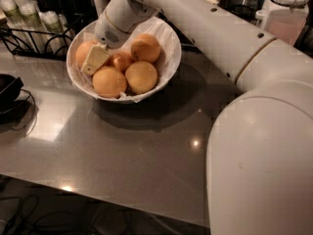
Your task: Pick orange from white bowl
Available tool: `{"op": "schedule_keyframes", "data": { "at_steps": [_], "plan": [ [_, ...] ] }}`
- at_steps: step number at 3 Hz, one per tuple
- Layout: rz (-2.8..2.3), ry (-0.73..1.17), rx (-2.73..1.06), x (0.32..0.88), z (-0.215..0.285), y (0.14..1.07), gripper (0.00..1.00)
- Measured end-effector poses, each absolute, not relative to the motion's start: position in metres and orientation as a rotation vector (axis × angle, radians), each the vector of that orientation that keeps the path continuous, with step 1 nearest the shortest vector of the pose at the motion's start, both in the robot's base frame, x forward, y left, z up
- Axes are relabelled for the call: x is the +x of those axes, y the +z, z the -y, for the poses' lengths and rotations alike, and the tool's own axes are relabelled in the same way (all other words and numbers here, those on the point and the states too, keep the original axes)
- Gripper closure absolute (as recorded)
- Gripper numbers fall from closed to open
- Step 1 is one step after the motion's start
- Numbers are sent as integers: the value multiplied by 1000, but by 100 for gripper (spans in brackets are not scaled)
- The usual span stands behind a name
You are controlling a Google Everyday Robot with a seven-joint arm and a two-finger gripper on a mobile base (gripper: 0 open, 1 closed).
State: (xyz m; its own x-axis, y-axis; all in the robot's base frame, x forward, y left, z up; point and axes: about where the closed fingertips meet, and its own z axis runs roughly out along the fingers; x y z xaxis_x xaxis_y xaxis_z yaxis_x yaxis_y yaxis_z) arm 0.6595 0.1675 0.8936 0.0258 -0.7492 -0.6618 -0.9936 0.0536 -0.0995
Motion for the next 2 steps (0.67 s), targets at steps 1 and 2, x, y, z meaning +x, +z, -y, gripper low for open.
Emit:
{"op": "schedule_keyframes", "data": {
  "at_steps": [1, 2],
  "plan": [
    [-1748, 584, -1719, 657, -162, 901, 100],
    [-1709, 586, -1665, 653, -148, 920, 100]
  ]
}}
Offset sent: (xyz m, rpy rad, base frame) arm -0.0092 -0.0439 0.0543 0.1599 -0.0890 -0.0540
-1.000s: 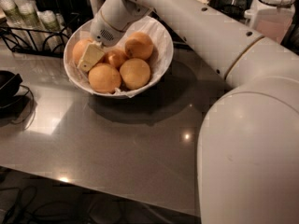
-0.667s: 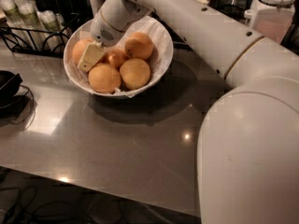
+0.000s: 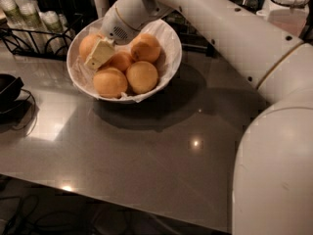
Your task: Pick orange from white bowl
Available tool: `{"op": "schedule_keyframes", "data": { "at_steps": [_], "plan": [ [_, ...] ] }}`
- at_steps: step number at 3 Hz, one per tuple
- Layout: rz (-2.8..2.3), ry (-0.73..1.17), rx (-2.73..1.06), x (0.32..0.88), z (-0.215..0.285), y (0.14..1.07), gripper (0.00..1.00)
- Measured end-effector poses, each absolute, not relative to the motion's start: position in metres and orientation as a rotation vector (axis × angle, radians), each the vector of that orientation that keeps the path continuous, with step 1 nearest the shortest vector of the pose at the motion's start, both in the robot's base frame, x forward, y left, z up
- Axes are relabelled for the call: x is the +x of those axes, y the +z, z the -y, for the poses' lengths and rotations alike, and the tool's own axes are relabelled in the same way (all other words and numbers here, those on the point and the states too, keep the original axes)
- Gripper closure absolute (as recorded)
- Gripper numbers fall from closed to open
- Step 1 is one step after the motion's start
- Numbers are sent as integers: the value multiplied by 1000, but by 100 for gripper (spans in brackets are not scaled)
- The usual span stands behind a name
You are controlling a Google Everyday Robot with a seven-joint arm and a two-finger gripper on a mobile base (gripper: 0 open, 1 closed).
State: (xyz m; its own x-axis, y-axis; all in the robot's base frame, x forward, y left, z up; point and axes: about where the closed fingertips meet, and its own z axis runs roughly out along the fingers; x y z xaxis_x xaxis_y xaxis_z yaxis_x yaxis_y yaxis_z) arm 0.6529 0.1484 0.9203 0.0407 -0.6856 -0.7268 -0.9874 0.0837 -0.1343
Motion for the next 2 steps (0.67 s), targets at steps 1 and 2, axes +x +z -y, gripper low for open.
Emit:
{"op": "schedule_keyframes", "data": {
  "at_steps": [1, 2],
  "plan": [
    [-1659, 561, -1580, 645, -115, 955, 100],
    [-1648, 549, -1538, 641, -96, 967, 100]
  ]
}}
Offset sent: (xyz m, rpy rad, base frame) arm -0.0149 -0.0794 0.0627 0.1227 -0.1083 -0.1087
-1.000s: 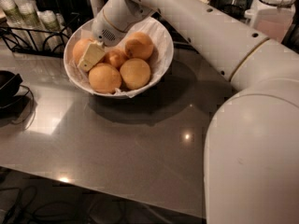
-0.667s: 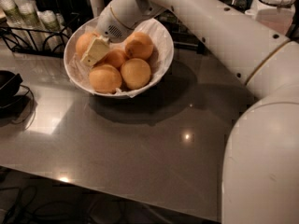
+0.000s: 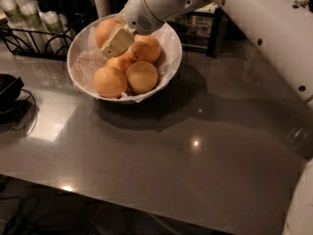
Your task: Pick orange from white bowl
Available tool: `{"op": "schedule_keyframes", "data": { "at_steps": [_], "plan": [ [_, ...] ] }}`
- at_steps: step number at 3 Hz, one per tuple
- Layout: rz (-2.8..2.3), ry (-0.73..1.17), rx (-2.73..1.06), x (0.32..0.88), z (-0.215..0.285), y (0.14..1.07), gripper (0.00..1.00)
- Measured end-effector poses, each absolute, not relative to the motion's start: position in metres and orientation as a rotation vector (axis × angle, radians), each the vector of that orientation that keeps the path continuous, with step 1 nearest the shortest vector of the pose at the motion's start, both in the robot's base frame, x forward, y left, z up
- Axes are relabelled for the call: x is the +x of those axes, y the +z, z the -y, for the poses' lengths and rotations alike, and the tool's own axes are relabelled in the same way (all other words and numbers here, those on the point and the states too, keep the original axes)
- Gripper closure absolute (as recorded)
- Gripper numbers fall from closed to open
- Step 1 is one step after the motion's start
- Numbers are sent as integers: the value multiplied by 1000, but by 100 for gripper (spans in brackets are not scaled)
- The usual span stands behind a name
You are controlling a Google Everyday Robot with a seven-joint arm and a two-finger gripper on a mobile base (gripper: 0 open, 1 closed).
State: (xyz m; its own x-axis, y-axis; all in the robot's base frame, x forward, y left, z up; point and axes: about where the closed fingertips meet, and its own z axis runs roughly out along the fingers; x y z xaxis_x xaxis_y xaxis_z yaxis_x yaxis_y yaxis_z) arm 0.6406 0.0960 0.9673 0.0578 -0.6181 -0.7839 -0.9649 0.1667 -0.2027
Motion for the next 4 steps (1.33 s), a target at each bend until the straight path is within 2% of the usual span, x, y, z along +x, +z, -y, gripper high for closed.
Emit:
{"op": "schedule_keyframes", "data": {
  "at_steps": [1, 3, 4],
  "plan": [
    [-1643, 517, -1474, 623, -60, 984, 100],
    [-1657, 507, -1466, 616, -53, 985, 100],
    [-1673, 466, -1402, 590, -32, 997, 100]
  ]
}}
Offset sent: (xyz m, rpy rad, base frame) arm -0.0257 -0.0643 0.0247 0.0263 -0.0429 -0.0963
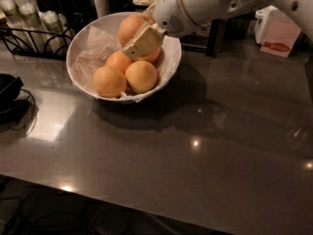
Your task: Pick orange from white bowl
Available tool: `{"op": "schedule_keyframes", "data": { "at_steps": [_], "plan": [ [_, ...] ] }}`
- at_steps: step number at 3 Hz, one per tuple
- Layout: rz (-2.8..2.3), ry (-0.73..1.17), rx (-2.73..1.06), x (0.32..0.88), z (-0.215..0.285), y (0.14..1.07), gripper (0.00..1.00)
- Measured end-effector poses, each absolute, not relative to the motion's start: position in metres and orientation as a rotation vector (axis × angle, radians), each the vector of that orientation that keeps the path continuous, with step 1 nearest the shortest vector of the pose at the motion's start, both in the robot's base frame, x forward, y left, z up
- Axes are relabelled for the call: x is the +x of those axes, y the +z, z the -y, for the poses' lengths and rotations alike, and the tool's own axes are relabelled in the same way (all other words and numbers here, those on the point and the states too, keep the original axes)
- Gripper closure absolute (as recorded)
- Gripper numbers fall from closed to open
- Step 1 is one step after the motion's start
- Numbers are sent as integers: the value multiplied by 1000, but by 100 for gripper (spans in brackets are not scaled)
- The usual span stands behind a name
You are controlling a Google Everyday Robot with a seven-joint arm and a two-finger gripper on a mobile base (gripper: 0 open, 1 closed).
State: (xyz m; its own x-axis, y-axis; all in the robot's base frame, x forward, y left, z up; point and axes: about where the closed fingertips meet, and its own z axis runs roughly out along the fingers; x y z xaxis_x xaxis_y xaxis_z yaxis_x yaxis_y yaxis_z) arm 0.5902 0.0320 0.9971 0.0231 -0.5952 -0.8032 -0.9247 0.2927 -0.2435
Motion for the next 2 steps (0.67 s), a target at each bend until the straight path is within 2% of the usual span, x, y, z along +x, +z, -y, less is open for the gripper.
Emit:
{"op": "schedule_keyframes", "data": {
  "at_steps": [1, 2],
  "plan": [
    [-1681, 397, -1334, 560, -4, 1011, 100],
    [-1681, 397, -1335, 560, -4, 1011, 100]
  ]
}}
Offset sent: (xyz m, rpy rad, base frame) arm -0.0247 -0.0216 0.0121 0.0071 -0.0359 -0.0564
